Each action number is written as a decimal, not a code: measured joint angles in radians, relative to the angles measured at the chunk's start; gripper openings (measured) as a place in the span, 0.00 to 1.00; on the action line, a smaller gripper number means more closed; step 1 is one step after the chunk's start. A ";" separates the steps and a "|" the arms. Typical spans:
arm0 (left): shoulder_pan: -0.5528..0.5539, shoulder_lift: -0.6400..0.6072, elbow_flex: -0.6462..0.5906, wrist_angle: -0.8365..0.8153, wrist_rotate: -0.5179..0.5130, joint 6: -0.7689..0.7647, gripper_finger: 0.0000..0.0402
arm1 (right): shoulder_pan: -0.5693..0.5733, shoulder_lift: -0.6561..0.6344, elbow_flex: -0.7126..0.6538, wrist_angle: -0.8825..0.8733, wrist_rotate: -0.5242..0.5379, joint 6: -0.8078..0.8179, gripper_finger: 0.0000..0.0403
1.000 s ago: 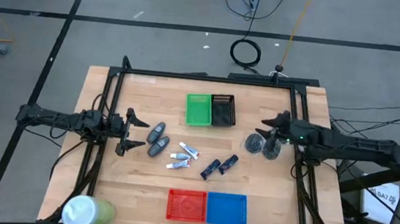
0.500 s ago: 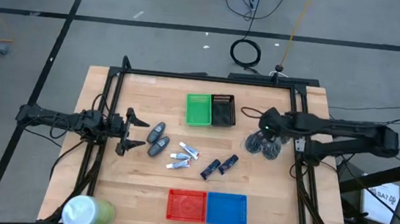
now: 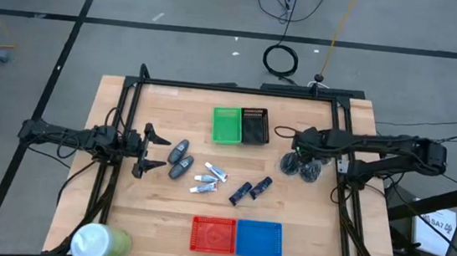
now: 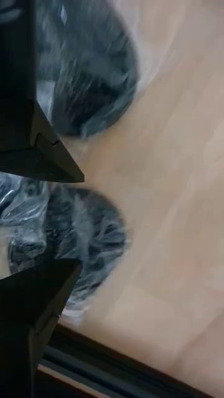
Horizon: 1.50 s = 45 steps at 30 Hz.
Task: Pick & Place Travel size toiletries
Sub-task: Put the top hairbrush into the black bin
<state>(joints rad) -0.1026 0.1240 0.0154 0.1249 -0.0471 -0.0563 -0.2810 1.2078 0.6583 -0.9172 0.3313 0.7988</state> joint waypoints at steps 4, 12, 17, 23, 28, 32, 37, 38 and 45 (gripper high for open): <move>0.000 0.000 0.000 0.000 0.000 0.000 0.84 | 0.000 0.000 -0.061 0.090 -0.048 0.009 0.49; 0.000 0.000 0.000 0.000 0.000 0.000 0.84 | 0.000 -0.003 -0.142 0.224 -0.042 0.009 0.47; 0.000 0.000 0.000 0.000 0.000 0.000 0.84 | 0.000 -0.003 -0.146 0.225 -0.040 0.008 0.41; 0.000 0.000 0.000 0.000 0.000 0.000 0.84 | 0.000 -0.002 -0.147 0.238 -0.042 0.002 0.29; 0.000 0.000 0.000 0.000 0.000 0.000 0.84 | 0.000 -0.007 -0.148 0.252 -0.044 0.000 0.18; 0.000 0.000 0.000 0.000 0.000 0.000 0.84 | 0.000 -0.022 -0.149 0.257 -0.044 -0.007 0.12; 0.000 0.000 0.000 0.000 0.000 0.000 0.84 | 0.000 -0.063 -0.151 0.258 -0.054 -0.025 0.05; 0.000 0.000 0.000 0.000 0.000 0.000 0.84 | 0.000 -0.074 -0.151 0.259 -0.055 -0.026 0.03; 0.000 0.000 0.000 0.000 0.000 0.000 0.84 | 0.001 -0.168 -0.151 0.281 -0.050 -0.060 0.01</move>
<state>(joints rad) -0.1025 0.1238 0.0154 0.1246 -0.0471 -0.0563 -0.2802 1.0395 0.5076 -0.6358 0.2813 0.7391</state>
